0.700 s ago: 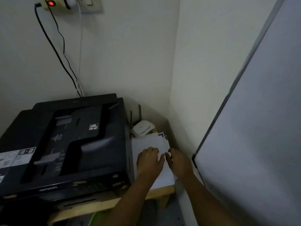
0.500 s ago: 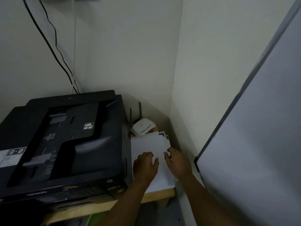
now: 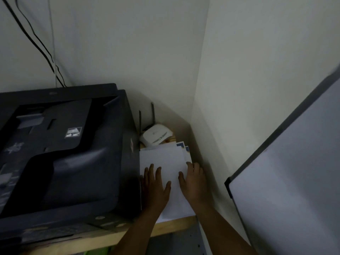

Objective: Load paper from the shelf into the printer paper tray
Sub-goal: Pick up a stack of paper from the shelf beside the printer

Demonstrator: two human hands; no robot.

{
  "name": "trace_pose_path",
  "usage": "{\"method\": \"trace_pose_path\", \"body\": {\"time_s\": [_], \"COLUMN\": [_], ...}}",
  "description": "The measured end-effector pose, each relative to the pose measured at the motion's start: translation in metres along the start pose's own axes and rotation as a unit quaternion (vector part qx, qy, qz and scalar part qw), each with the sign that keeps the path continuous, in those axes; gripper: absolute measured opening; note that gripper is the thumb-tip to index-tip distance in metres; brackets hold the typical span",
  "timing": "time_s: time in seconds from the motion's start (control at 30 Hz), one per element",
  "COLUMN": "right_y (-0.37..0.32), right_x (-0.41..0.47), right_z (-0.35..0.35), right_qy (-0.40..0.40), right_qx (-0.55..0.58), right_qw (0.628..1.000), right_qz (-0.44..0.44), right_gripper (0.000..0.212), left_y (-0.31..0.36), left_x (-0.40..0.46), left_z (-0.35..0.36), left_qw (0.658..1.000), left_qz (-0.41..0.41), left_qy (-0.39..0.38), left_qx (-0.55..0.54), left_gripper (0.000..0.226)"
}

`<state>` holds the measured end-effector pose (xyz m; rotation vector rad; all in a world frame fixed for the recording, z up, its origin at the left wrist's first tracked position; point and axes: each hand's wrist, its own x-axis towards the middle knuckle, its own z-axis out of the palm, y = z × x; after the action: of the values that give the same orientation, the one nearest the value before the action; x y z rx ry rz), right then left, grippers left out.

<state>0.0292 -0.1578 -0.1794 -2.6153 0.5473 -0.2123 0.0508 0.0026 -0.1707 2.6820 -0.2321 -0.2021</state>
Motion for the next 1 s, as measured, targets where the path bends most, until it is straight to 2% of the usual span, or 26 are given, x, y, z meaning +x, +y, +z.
{"method": "trace_pose_path", "body": {"time_s": [0.2,0.37,0.53,0.73,1.0], "right_y": [-0.002,-0.003,-0.005,-0.003,-0.001], "right_x": [0.006,0.006,0.001,0.001,0.004], "right_z": [0.015,0.027,0.035,0.034,0.030], "right_qy": [-0.016,0.003,0.030,0.068,0.040], "right_qx": [0.029,0.074,0.076,0.086,0.151], "right_qw": [0.996,0.992,0.991,0.991,0.983], "right_qz": [0.078,0.104,0.104,0.082,0.095], "right_gripper": [0.053,0.049,0.048,0.042,0.049], "left_y": [-0.017,-0.016,-0.019,-0.024,-0.025], "left_x": [0.001,0.004,0.004,0.005,0.004], "left_z": [0.020,0.026,0.033,0.038,0.041], "left_qw": [1.000,0.999,0.998,0.999,0.998], "left_qz": [-0.018,-0.038,-0.033,-0.026,-0.021], "left_qy": [-0.007,0.008,0.039,0.039,0.056], "left_qx": [-0.011,-0.024,-0.029,-0.002,0.009], "left_gripper": [0.085,0.073,0.074,0.074,0.074]}}
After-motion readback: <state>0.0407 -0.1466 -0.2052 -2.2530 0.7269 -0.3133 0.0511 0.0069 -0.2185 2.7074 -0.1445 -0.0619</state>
